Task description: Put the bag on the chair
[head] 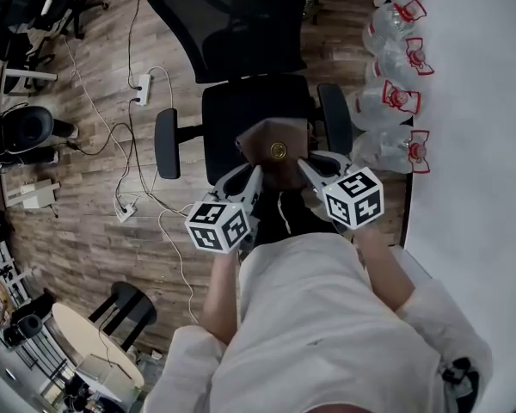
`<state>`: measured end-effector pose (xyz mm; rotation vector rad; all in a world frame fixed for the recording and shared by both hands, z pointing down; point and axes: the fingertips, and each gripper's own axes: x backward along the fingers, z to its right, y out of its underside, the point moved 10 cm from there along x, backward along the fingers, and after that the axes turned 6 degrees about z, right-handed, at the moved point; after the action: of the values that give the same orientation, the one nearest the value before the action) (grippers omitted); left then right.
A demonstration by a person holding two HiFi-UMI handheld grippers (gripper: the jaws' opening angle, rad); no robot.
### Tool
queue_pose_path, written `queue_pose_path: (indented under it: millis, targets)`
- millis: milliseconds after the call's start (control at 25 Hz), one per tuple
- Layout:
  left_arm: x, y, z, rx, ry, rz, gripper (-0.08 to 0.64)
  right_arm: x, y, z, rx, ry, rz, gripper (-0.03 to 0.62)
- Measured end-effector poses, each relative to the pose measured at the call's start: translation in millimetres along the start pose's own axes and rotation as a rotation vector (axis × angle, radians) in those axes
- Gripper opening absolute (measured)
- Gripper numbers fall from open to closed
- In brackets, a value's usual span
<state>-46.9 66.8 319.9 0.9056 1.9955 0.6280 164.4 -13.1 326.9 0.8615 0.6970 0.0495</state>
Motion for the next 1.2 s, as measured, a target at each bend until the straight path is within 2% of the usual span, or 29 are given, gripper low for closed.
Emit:
queue_pose_path:
  millis: [480,760,1200]
  targets:
    - [-25,-17,-28,0.012,0.036,-0.027,0.034,-28,-15,11,-0.003,0.045,-0.018,0.058]
    - [-39,-33,-66,0.025,0.073,-0.060,0.034,-63,-28,10,0.004,0.083,-0.040,0.058]
    - [-85,-49,-125,0.041,0.126,-0.114,0.034,-125,-42,32,-0.035,0.164,-0.094,0.058]
